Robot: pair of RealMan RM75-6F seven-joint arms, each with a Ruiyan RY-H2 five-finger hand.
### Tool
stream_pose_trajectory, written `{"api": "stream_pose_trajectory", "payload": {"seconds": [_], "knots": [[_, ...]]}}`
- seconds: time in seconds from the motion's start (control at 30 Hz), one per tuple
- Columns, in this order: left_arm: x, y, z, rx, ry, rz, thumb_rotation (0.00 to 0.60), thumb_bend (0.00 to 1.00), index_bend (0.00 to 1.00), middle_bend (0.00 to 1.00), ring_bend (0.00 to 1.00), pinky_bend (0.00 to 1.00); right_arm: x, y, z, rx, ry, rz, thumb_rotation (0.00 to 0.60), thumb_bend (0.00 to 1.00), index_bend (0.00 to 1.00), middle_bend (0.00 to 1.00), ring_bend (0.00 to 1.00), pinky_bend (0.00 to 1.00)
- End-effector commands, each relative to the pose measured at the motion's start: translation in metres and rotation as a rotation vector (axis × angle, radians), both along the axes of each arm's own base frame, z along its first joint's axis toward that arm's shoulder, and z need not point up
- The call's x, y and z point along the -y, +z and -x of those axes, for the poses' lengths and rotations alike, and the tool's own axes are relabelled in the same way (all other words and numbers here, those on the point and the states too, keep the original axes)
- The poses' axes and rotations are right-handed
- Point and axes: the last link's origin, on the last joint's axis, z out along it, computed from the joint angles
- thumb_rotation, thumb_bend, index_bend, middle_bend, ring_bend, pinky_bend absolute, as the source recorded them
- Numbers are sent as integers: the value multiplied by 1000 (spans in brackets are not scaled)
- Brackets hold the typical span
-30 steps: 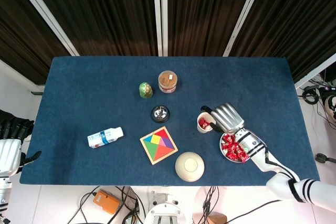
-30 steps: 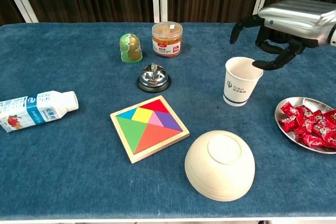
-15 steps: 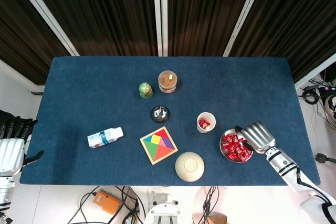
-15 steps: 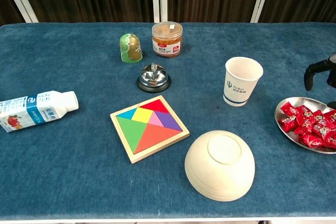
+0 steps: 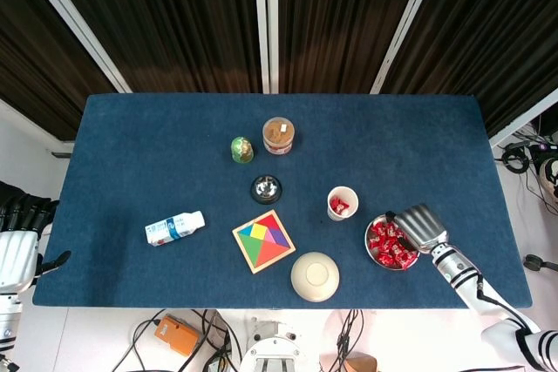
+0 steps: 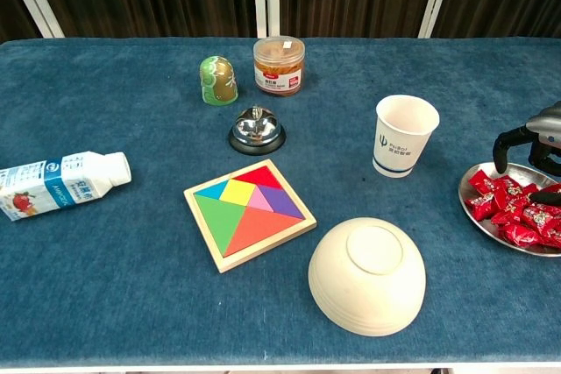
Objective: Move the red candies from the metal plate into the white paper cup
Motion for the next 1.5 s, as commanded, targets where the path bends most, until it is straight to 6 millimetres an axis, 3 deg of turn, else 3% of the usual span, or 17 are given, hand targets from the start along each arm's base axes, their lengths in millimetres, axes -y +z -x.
{"api": "stream_pose_trajectory", "payload": {"seconds": [0.03,0.43,0.73,0.9,1.07,1.2,1.33,1.5], "knots": [[0,0,1,0,1,0,600,0,171,159,42,0,1,-3,-1,2,-3,-4,600,457,442,919,1000,1000],[0,1,3,3,1,-1,600,0,171,159,42,0,1,-10,0,0,-18,-10,600,457,458,919,1000,1000],[2,1,4,8,1,-7,600,0,171,159,42,0,5,-12,1,-6,-27,-9,600,470,584,919,1000,1000],[3,3,5,8,1,-13,600,0,171,159,42,0,7,0,-5,25,-8,28,600,509,609,919,1000,1000],[3,2,4,8,-3,-11,600,0,171,159,42,0,13,26,-26,92,56,96,600,509,608,919,1000,1000],[2,1,3,9,-6,-8,600,0,171,159,42,0,23,39,-55,159,120,134,600,509,607,919,1000,1000],[1,2,2,5,-9,-6,600,0,171,158,42,0,35,34,-81,209,157,135,600,509,599,919,1000,1000],[1,3,2,-1,-6,-4,600,0,171,159,42,0,48,11,-102,224,173,88,600,509,577,919,1000,1000]]}}
